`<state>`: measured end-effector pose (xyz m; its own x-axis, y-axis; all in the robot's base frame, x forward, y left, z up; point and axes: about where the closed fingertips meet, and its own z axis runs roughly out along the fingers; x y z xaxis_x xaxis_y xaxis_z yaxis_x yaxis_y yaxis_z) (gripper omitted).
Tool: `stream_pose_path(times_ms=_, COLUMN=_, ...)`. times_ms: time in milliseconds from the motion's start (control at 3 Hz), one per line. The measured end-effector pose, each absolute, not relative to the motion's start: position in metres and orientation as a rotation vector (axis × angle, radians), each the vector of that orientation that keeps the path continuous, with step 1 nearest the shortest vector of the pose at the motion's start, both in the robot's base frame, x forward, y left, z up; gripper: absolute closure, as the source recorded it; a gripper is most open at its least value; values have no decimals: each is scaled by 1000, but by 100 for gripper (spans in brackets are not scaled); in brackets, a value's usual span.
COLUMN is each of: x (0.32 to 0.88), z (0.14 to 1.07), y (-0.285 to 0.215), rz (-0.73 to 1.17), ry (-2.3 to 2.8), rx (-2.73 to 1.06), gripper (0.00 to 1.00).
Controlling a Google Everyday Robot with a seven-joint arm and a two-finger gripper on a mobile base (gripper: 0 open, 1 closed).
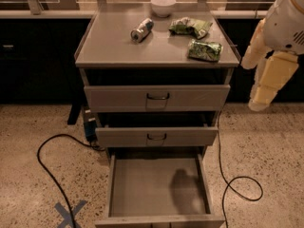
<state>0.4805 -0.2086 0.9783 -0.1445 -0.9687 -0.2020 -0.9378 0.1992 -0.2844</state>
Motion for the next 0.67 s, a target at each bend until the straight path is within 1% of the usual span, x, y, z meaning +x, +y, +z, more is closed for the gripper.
stream_pose_path(times_ms=667, x=569, z=994, y=-204, rz=-143, ry=2005, rx=-1802, gripper=0)
